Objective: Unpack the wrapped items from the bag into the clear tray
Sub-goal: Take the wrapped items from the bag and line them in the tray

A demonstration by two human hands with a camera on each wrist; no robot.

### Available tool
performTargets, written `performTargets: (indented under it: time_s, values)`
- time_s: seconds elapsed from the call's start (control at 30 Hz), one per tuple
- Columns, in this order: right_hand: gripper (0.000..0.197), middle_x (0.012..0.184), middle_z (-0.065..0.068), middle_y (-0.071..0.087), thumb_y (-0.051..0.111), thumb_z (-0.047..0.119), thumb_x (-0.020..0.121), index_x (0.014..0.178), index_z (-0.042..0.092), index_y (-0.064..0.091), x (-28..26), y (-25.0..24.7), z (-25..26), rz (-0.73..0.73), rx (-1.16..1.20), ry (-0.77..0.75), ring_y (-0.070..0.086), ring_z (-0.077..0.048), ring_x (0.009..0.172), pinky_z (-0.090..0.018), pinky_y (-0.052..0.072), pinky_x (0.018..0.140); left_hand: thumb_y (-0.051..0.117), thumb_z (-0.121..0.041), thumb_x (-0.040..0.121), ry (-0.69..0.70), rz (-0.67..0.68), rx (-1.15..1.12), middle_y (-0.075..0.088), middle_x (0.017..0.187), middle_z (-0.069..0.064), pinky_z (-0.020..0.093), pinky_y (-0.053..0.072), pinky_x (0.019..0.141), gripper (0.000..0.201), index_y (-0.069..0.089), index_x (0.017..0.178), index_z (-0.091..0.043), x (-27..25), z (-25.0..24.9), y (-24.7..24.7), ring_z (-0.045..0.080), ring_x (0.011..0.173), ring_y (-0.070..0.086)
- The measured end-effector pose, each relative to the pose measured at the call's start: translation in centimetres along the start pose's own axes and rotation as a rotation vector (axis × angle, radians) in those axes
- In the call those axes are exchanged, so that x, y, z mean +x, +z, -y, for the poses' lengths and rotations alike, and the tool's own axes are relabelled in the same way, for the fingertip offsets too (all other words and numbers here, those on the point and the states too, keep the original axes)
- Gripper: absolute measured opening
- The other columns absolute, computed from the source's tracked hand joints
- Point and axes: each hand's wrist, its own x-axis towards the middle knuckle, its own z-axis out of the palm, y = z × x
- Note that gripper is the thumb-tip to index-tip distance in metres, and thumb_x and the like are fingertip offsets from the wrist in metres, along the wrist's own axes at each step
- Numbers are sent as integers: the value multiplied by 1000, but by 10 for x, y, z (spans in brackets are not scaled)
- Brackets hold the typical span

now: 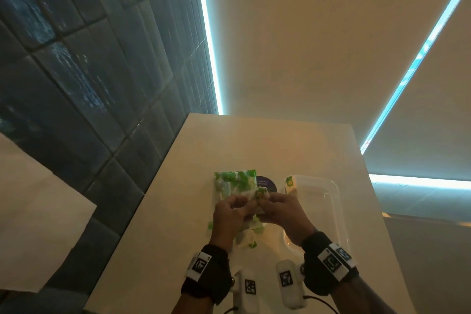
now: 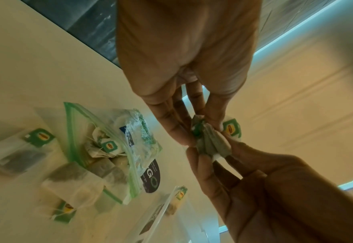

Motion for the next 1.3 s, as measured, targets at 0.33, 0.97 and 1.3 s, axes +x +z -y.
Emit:
performTargets:
  time_s: [0.33, 0.97, 1.3]
  values:
    - [14, 98, -26, 70, 64, 7, 89, 99, 0, 69, 32, -75, -20, -336, 7, 55, 64, -31, 75, -42, 57, 72, 75, -17, 81, -43, 14, 368, 73, 86, -3, 15, 53, 73, 7, 73, 81, -23, 6, 29, -11, 13, 83, 67]
    - [43, 110, -4, 63, 75, 24, 81, 118, 13, 58, 117, -113, -81, -575, -486, 121, 63, -24, 97, -44, 54, 90, 69, -16, 78, -177, -278, 701, 69, 81, -4, 31, 51, 75, 8, 66, 77, -23, 11, 96, -56, 21, 83, 64]
    - [29, 122, -8, 57, 45, 31, 98, 118, 15, 59, 122, -100, -106, -507, -905, 76, 44, -28, 117, -40, 38, 96, 78, -36, 73, -273, -292, 776, 60, 99, 8, 33, 47, 75, 39, 51, 93, -15, 13, 108, -49, 29, 95, 60]
